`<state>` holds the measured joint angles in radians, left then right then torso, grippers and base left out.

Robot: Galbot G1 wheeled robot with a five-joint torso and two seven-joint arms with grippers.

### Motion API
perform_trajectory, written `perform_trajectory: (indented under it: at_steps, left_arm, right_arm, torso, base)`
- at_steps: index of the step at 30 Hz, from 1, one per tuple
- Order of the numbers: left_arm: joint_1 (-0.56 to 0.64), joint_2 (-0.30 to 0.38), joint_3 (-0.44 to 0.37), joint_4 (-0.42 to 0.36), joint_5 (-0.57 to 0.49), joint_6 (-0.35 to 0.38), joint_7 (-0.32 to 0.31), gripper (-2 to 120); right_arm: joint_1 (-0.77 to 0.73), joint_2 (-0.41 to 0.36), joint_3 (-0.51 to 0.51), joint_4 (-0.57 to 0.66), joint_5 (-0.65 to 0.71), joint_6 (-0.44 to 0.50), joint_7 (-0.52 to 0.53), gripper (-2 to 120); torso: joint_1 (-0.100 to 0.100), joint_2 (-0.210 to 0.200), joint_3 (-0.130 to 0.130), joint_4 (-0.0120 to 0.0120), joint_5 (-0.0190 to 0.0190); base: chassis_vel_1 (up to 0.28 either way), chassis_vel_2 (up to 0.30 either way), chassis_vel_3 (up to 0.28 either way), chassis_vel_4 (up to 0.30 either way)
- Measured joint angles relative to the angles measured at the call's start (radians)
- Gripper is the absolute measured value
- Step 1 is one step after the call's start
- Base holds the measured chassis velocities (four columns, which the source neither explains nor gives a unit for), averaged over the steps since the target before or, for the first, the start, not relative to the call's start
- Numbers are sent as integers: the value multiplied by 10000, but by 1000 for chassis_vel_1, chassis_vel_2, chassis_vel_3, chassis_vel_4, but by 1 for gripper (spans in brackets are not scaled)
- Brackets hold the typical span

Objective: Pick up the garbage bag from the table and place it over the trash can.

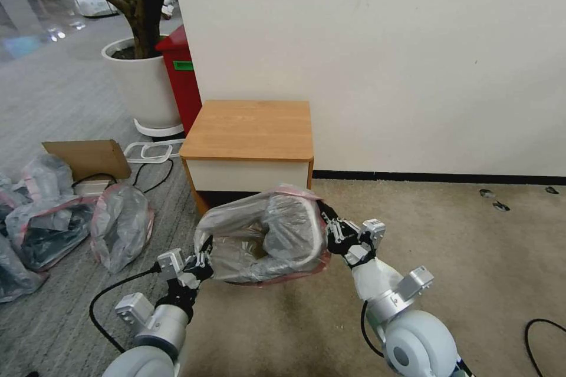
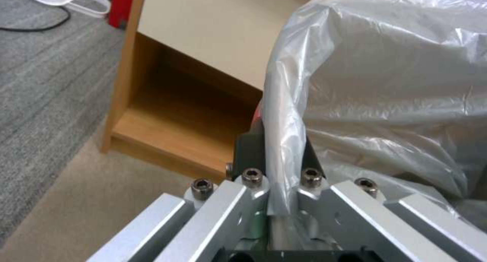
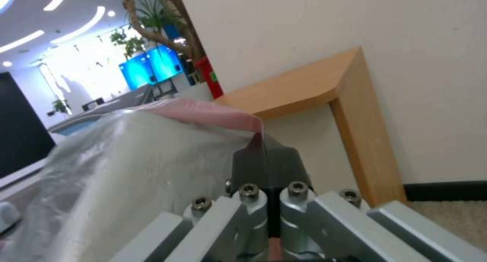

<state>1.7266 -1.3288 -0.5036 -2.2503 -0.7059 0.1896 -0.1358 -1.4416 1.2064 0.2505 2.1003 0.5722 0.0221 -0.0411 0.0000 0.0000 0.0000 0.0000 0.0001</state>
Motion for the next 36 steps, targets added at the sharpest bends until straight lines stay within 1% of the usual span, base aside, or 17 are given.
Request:
perform_trajectory:
  at_steps: [5, 9, 23, 29, 34, 36]
  left_arm:
    - [80, -16, 160, -64, 94, -72, 95, 0]
    - [108, -41, 287, -151, 73, -94, 123, 0]
    - [185, -155, 507, -379, -46, -96, 133, 0]
    - [196, -210, 533, -420, -46, -93, 132, 0]
    - [-4, -268, 354, -404, -64, -36, -62, 0]
    - [-141, -252, 146, -340, -38, -2, -329, 0]
  right_arm:
    - [269, -93, 14, -292, -120, -100, 201, 0]
    - [469, -144, 0, -773, -379, -106, 270, 0]
    - [1094, -119, -108, -1986, -1050, -35, 442, 0]
    - [1144, -71, -133, -2196, -1296, -11, 505, 0]
    - [952, 3, 13, -2138, -1971, -12, 809, 0]
    - [701, 69, 267, -1935, -3086, -116, 1371, 8]
  torso:
    - [0, 0, 0, 0, 0]
    - [0, -1, 0, 0, 0]
    - [0, 0, 0, 0, -1]
    - [0, 0, 0, 0, -1]
    - [0, 0, 0, 0, 0]
    - [0, -1, 0, 0, -1]
  base:
    - [0, 0, 0, 0]
    - [0, 0, 0, 0]
    - [0, 0, 0, 0]
    - [0, 0, 0, 0]
    - [0, 0, 0, 0]
    - [0, 0, 0, 0]
